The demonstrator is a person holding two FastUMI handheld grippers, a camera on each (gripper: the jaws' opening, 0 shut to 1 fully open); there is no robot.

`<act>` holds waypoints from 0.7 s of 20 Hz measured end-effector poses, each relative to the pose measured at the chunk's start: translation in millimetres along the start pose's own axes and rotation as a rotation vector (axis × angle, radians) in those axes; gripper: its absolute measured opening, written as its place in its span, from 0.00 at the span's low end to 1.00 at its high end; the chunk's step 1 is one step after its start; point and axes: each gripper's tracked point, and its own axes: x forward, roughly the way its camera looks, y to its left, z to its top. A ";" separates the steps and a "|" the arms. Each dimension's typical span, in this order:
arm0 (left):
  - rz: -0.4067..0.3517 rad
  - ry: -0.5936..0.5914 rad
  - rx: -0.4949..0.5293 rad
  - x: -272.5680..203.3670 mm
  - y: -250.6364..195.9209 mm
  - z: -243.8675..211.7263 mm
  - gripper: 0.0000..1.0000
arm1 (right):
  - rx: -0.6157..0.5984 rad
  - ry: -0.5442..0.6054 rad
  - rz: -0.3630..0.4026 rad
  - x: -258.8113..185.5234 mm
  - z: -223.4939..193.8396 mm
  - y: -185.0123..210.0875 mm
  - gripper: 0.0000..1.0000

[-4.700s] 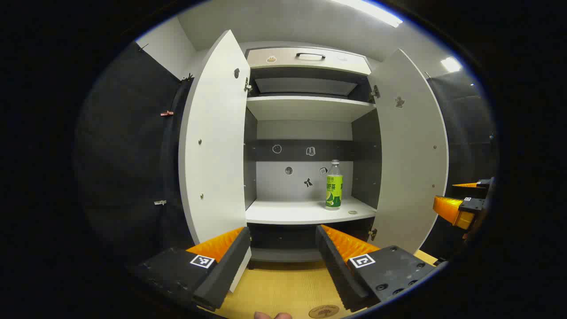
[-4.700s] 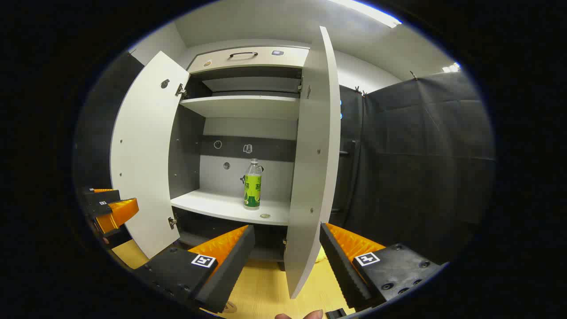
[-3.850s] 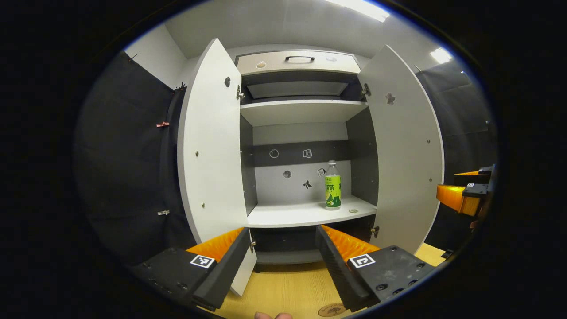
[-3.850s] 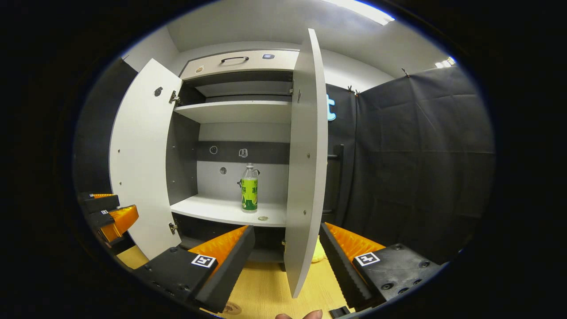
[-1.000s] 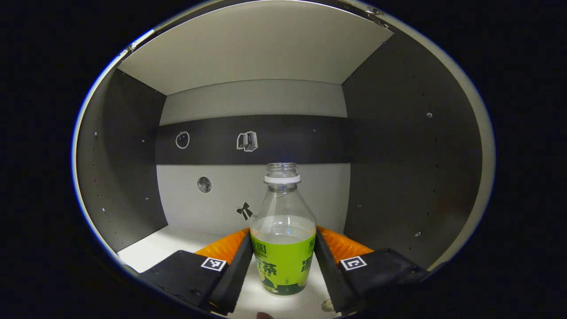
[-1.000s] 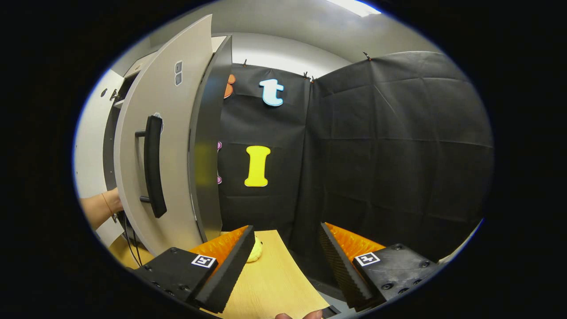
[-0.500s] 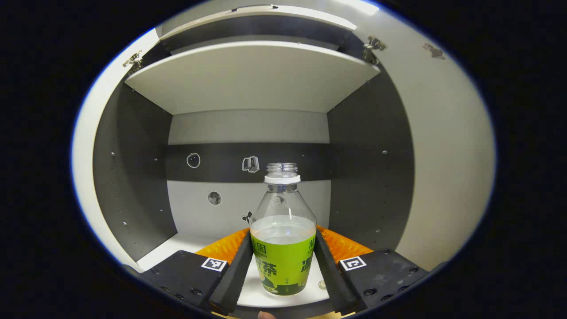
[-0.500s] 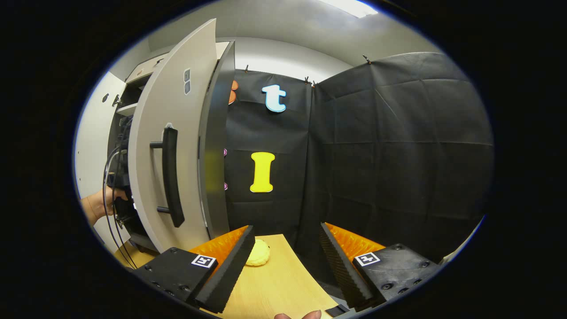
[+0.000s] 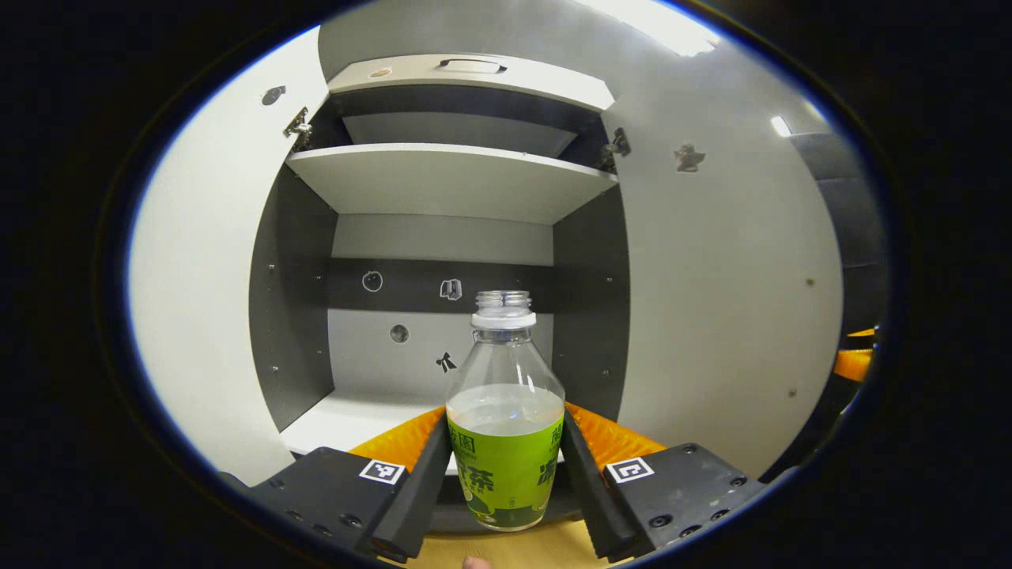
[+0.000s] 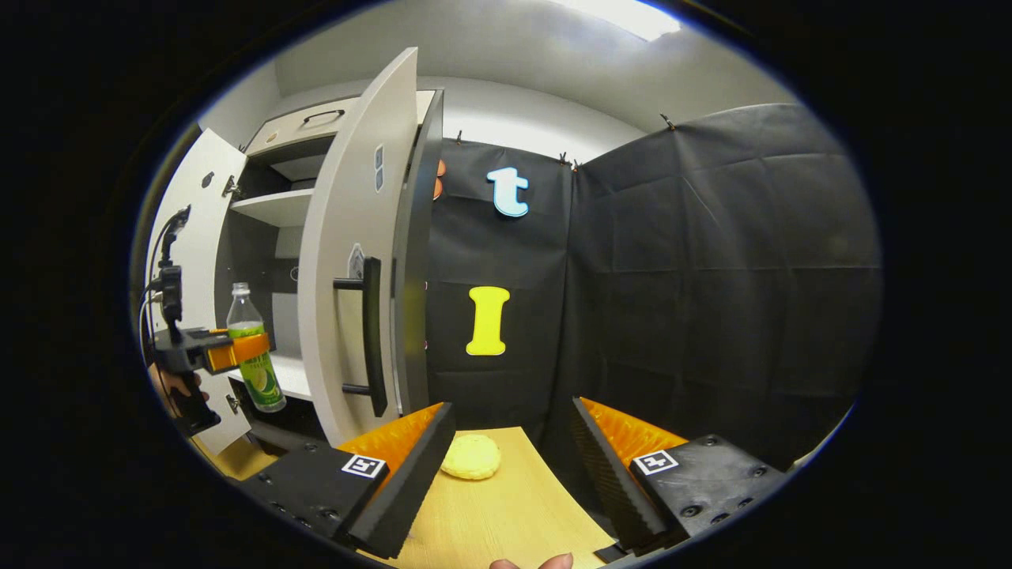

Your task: Grasp the bottle in the cabinet with the left hand and place it on the coaster, then close the right door with the right hand and the left door with the left hand.

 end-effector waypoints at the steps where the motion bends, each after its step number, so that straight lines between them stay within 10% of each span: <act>1: 0.000 0.000 0.002 -14.5 0.0 -7.9 0.78 | -0.002 -0.001 0.004 -2.2 1.8 3.0 0.97; 14: -0.056 0.013 0.020 -148.6 -41.8 -161.1 0.77 | 0.024 0.013 0.069 -20.0 22.3 37.9 0.97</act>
